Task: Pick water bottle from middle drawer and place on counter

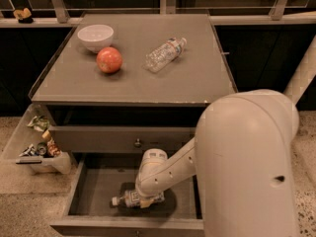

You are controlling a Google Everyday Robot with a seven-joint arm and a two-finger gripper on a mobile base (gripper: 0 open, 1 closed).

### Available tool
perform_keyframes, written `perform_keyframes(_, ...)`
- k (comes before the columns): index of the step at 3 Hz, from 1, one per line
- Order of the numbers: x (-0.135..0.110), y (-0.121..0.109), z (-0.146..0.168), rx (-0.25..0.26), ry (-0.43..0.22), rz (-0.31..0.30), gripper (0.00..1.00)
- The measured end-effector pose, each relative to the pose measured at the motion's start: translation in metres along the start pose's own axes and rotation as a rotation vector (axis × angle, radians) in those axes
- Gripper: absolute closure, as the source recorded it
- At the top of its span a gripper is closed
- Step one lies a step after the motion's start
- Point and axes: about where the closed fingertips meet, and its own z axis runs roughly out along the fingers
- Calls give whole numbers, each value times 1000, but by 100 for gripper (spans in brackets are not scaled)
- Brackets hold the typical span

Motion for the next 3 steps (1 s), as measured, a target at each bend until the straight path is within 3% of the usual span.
perform_keyframes(1,14,7,-59,99,75,-17,100)
perform_keyframes(2,27,15,-128,233,183,12,100)
perform_keyframes(3,17,4,-156,306,186,60,100)
